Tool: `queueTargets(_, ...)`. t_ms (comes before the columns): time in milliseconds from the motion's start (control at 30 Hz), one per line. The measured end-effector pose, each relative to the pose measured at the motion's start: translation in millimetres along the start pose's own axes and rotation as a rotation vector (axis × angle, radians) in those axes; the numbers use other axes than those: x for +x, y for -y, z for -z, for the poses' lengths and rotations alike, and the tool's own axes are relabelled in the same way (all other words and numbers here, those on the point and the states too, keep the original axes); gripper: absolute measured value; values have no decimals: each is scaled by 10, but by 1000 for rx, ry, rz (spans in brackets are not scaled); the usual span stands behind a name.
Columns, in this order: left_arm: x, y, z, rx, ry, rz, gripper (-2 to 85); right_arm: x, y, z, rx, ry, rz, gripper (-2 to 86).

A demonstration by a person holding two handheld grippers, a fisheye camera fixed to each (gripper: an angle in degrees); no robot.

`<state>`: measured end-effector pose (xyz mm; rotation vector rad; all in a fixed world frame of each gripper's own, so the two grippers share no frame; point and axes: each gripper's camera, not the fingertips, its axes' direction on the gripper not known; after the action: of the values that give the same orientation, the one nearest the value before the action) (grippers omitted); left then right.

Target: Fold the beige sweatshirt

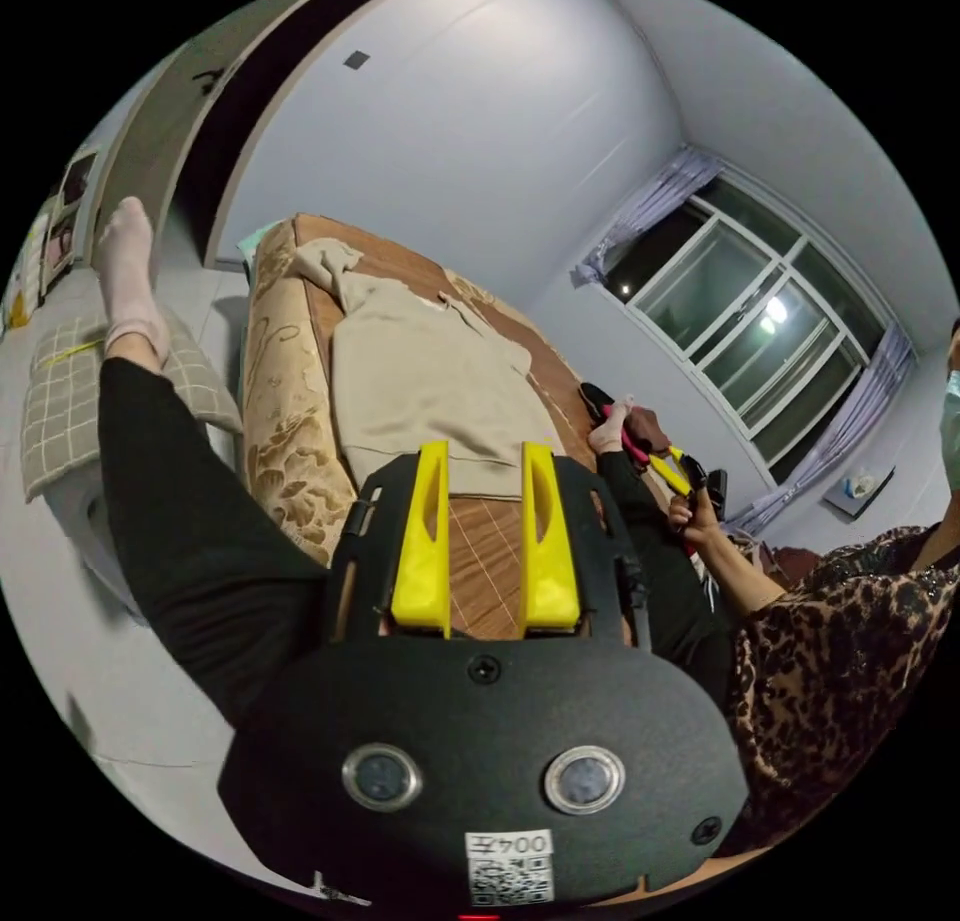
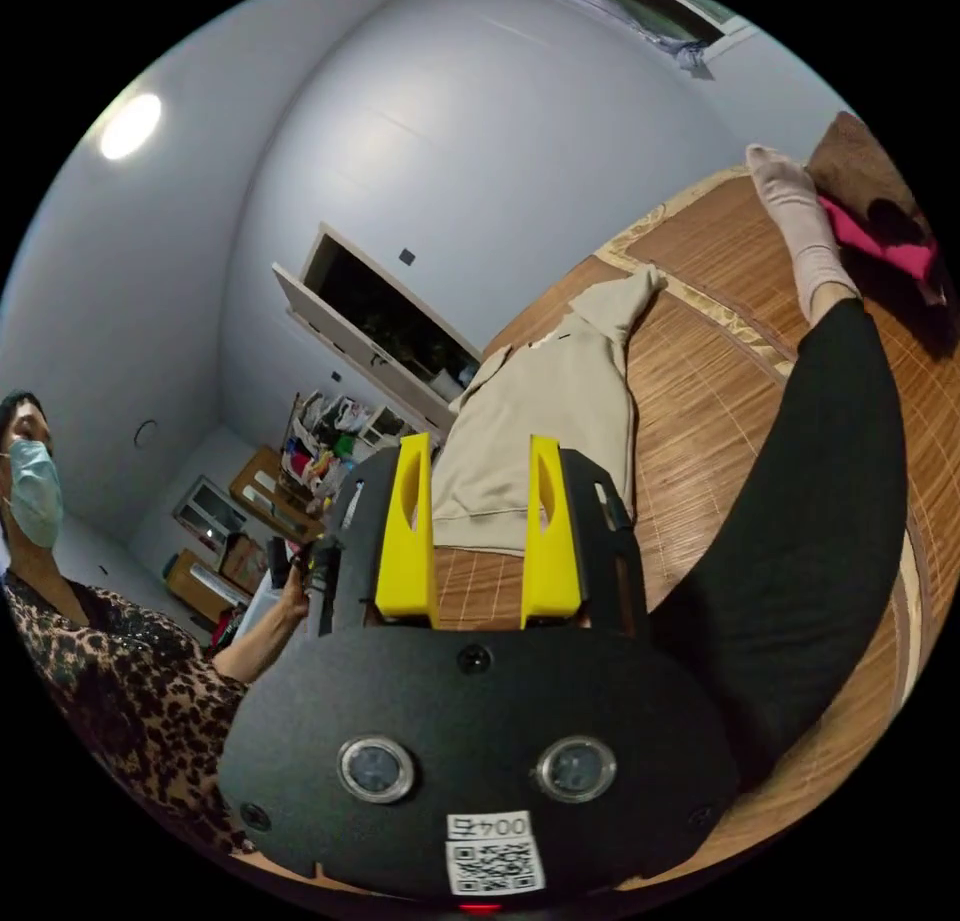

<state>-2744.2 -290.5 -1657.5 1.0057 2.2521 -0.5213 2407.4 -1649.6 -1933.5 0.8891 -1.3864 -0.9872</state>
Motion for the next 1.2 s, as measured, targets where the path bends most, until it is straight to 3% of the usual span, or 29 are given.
queueTargets(167,197,548,-844,-95,129,-134,94,-169,162,-847,-207,-222,108,116)
queueTargets(367,-89,977,-1703,-207,268,-114,88,-290,222,-1712,-392,-501,220,106)
queueTargets(700,-330,1531,-2718,-475,442,-220,81,-210,360,-2710,-583,-632,312,97)
queueTargets(967,-284,1780,-2970,-511,525,-284,90,-246,574,-3189,-753,-764,405,102)
queueTargets(1200,-297,2049,-3087,-657,434,-258,125,-222,837,-3119,-866,-791,376,106)
